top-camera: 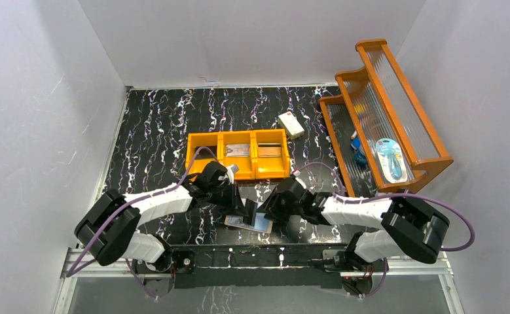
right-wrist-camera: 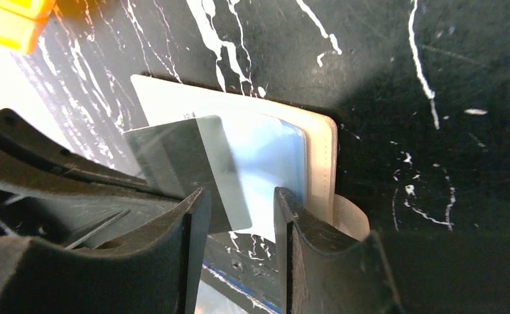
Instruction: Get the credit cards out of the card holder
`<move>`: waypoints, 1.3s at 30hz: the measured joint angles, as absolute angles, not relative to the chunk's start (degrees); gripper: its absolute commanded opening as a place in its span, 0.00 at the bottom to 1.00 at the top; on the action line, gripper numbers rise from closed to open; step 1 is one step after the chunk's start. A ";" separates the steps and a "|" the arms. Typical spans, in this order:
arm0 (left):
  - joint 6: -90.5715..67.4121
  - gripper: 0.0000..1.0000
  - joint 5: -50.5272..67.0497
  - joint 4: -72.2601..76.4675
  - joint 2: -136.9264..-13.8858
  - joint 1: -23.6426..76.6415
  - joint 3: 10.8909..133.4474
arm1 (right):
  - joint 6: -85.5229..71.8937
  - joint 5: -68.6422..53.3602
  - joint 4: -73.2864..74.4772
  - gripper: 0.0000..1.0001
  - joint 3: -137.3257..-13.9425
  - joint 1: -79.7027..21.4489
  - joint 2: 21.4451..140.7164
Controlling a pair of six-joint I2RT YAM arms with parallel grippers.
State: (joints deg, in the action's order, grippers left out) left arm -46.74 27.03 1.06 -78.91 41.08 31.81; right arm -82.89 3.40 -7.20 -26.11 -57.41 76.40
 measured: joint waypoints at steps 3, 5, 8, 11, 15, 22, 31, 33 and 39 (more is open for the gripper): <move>-45.63 0.00 25.89 -1.37 -77.65 41.06 32.82 | -79.92 5.63 -0.45 0.49 -29.71 -57.39 76.44; -45.08 0.00 25.19 -2.59 -77.17 41.06 33.54 | -77.84 6.94 3.14 0.50 -31.53 -57.39 76.40; -44.56 0.00 24.27 -3.88 -76.42 41.06 34.15 | -74.91 7.75 6.52 0.50 -32.95 -57.39 75.55; -44.31 0.00 23.73 -4.78 -76.14 41.06 34.61 | -72.31 7.27 7.38 0.49 -33.89 -57.39 74.13; -44.05 0.00 23.31 -5.17 -76.14 41.06 34.74 | -70.11 5.08 5.04 0.48 -34.87 -57.39 73.47; -43.86 0.00 23.27 -5.82 -76.14 41.06 34.74 | -68.99 0.08 -1.85 0.49 -35.11 -57.39 77.54; -43.86 0.00 23.00 -6.81 -74.48 41.06 34.74 | -68.69 0.49 3.81 0.56 -38.04 -56.88 82.94; -43.88 0.00 22.59 -7.14 -73.32 41.06 34.74 | -68.05 1.74 4.60 0.61 -38.63 -56.84 81.54; -43.59 0.00 19.88 -9.82 -69.93 40.97 35.55 | -65.76 3.46 0.49 0.77 -37.15 -56.77 73.03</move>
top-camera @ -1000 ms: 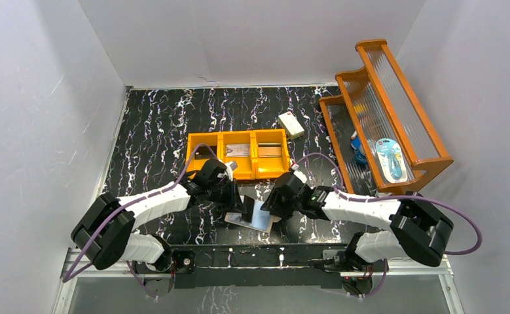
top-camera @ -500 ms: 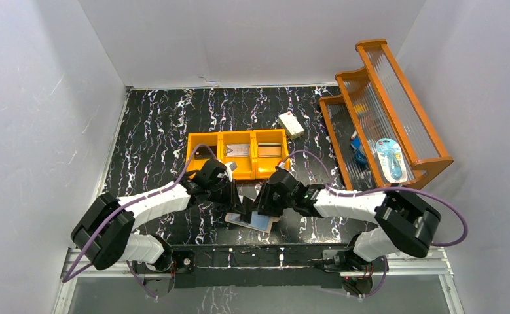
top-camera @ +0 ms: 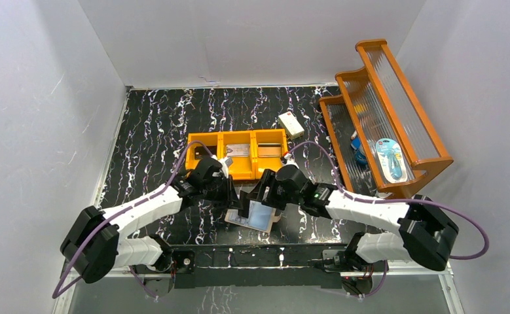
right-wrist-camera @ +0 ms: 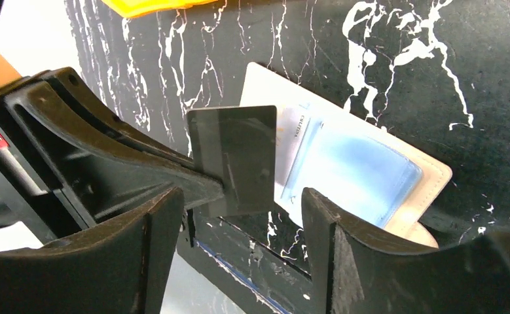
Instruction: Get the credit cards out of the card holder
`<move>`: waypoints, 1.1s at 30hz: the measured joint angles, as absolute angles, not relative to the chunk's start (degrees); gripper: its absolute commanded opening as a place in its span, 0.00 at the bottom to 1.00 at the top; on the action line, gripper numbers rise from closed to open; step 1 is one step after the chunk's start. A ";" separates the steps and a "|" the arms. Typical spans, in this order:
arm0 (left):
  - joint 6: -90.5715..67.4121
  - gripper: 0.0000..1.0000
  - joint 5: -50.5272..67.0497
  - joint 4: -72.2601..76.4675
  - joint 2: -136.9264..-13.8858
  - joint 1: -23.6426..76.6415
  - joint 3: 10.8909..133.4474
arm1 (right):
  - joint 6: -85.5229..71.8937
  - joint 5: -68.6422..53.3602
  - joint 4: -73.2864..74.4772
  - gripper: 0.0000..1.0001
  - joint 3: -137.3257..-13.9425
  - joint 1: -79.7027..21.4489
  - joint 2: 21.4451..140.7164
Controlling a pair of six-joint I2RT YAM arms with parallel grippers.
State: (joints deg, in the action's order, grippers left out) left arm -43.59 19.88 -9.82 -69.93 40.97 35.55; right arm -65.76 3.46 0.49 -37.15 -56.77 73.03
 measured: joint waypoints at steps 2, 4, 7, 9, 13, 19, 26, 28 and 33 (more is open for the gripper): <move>-43.46 0.00 19.33 -10.66 -68.93 40.69 35.97 | -65.52 3.31 -1.89 0.79 -35.27 -56.73 71.40; -43.46 0.00 19.18 -11.22 -67.46 39.94 36.01 | -65.39 3.25 -3.66 0.81 -32.97 -56.73 70.11; -43.48 0.00 19.20 -12.10 -64.84 37.98 36.01 | -64.86 3.27 -6.31 0.88 -28.38 -56.73 67.13; -43.48 0.00 19.20 -12.84 -63.11 36.77 36.01 | -64.51 3.27 -8.78 0.91 -25.17 -56.73 64.36; -43.68 0.00 19.07 -14.44 -59.64 35.48 36.01 | -64.25 3.27 -14.74 0.96 -19.64 -56.69 58.61; -45.65 0.00 17.89 -15.90 -54.87 35.31 35.94 | -64.31 4.27 -16.45 0.98 -15.84 -55.92 52.27; -48.93 0.00 16.56 -15.73 -48.84 35.20 34.48 | -64.42 -4.95 -22.04 0.91 -13.63 -49.47 51.18; -50.15 0.00 17.10 -14.55 -47.70 35.18 33.74 | -64.77 -8.32 -25.30 0.88 -12.75 -47.99 52.27; -52.53 0.00 20.16 -11.03 -46.68 35.18 32.97 | -65.65 -16.40 -32.67 0.78 -12.88 -47.20 56.80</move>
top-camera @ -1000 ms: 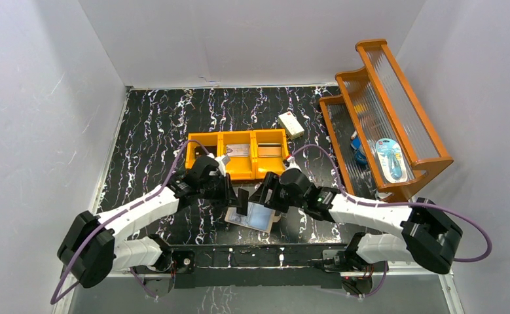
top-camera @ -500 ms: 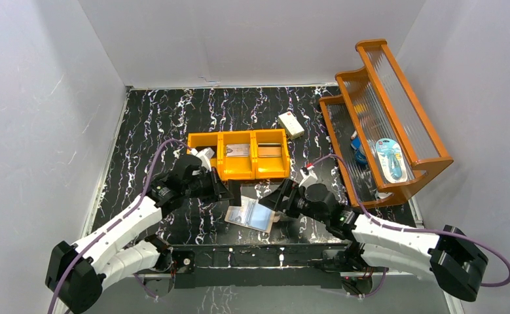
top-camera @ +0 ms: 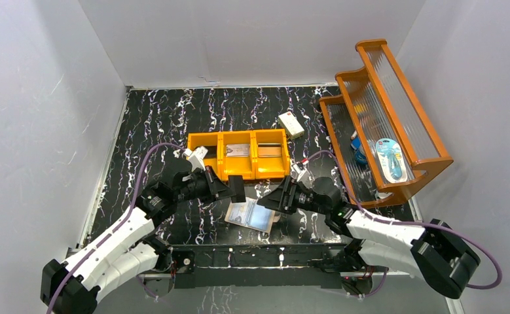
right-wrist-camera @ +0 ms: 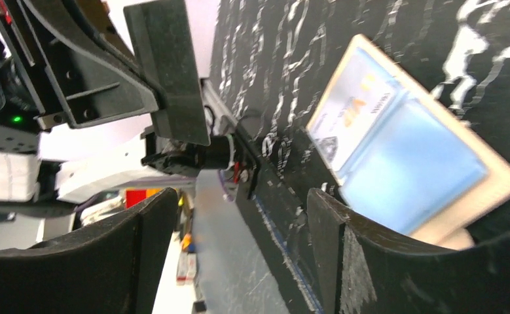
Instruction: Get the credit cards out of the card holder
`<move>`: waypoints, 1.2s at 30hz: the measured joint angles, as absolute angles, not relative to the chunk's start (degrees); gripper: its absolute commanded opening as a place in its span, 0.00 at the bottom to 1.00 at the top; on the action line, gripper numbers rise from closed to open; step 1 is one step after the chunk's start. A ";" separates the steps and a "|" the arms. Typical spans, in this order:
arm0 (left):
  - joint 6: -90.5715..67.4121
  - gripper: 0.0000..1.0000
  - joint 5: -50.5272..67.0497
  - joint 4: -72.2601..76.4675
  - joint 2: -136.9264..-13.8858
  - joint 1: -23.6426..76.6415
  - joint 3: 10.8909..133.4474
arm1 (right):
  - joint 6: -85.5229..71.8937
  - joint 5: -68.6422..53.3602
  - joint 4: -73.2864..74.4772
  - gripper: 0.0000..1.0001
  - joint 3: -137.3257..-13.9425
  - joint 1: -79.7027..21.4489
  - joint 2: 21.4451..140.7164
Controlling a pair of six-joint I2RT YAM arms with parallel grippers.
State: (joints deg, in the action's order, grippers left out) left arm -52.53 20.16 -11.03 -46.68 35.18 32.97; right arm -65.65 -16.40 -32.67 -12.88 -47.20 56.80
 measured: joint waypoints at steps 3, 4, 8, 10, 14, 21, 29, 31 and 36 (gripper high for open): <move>-53.12 0.00 21.98 -9.10 -46.26 35.09 32.97 | -66.00 -20.25 -35.88 0.77 -14.22 -47.22 59.96; -53.23 0.00 22.59 -8.56 -46.17 35.09 32.97 | -66.06 -21.34 -37.01 0.76 -14.87 -47.22 60.90; -53.87 0.00 25.04 -6.37 -46.28 35.05 32.97 | -66.19 -24.16 -39.81 0.72 -17.26 -47.22 62.85; -54.11 0.00 26.44 -5.10 -46.52 35.05 32.97 | -66.43 -25.15 -41.63 0.71 -18.98 -47.22 64.07; -54.26 0.00 29.47 -2.76 -47.59 35.03 32.97 | -67.53 -25.69 -45.41 0.66 -20.12 -47.20 66.02; -54.50 0.00 33.43 0.23 -47.83 35.03 32.77 | -70.32 -26.96 -51.11 0.52 -20.16 -47.07 70.63; -54.78 0.00 35.20 1.30 -47.83 35.03 32.29 | -74.63 -28.14 -60.18 0.35 -19.31 -45.30 72.55; -54.94 0.00 35.46 1.61 -47.83 35.03 32.23 | -75.13 -28.60 -61.06 0.30 -18.68 -44.99 72.60; -55.35 0.00 36.05 2.59 -47.83 35.03 31.62 | -76.12 -28.75 -62.15 0.17 -17.80 -44.97 72.62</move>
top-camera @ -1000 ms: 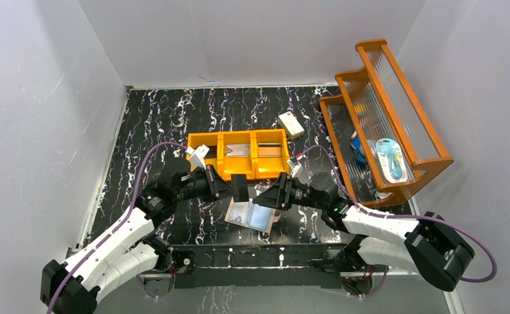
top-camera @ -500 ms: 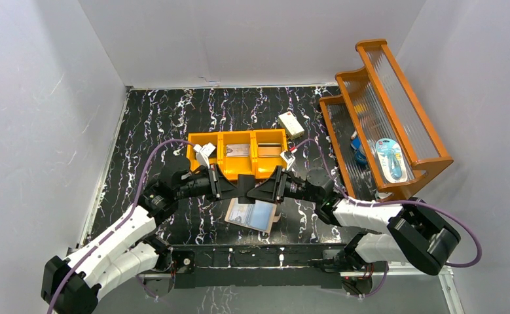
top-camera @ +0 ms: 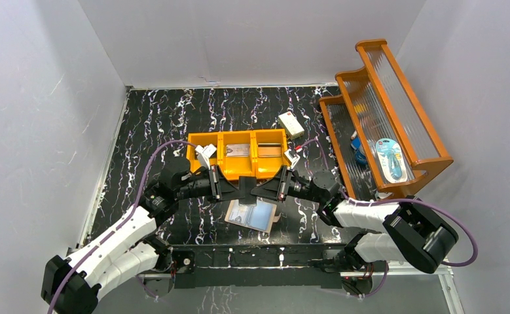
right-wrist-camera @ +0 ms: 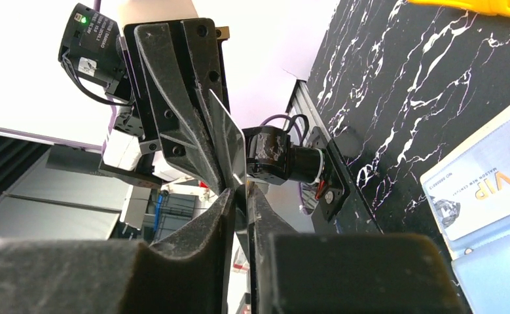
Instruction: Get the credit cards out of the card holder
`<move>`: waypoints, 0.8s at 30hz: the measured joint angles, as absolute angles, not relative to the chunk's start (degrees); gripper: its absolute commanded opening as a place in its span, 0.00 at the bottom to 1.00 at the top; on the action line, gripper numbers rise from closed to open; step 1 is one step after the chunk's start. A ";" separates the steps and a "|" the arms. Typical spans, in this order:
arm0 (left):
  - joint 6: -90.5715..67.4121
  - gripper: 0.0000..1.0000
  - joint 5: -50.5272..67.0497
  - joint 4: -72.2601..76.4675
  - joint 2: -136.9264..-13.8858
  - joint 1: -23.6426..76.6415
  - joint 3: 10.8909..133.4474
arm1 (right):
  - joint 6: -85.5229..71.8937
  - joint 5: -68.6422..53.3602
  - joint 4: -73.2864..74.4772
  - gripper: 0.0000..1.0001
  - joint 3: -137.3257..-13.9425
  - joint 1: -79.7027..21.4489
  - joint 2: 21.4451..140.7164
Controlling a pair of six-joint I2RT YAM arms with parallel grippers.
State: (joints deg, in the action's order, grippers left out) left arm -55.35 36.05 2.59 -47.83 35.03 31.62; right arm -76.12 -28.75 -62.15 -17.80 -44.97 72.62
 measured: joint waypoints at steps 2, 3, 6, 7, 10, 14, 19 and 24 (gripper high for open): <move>-55.59 0.00 36.18 2.76 -47.83 35.03 31.48 | -76.38 -28.73 -62.39 0.11 -17.43 -44.95 72.62; -55.61 0.00 36.25 2.83 -47.83 35.05 31.44 | -76.49 -28.75 -62.72 0.09 -17.28 -44.88 72.62; -55.86 0.00 36.38 3.03 -47.86 35.03 31.22 | -76.84 -29.10 -64.07 0.02 -17.06 -44.69 72.62; -55.96 0.02 36.49 3.07 -47.86 35.03 31.22 | -76.88 -29.19 -64.47 0.00 -17.04 -44.69 72.62; -56.18 0.14 36.69 3.55 -47.90 35.00 31.22 | -77.12 -29.45 -64.90 0.00 -17.02 -44.64 72.62; -55.90 0.47 36.64 3.29 -48.16 34.98 31.16 | -77.43 -29.58 -65.32 0.00 -16.97 -44.64 72.62; -53.25 0.80 34.20 -1.87 -48.16 34.98 31.66 | -77.19 -29.50 -64.16 0.00 -16.32 -44.64 72.31; -48.29 0.90 26.74 -12.91 -48.10 34.98 35.70 | -74.87 -28.60 -58.43 0.00 -16.29 -44.64 69.93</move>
State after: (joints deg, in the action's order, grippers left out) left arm -48.29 26.74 -12.91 -48.10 34.98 35.70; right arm -74.87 -28.60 -58.43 -16.29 -44.64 69.93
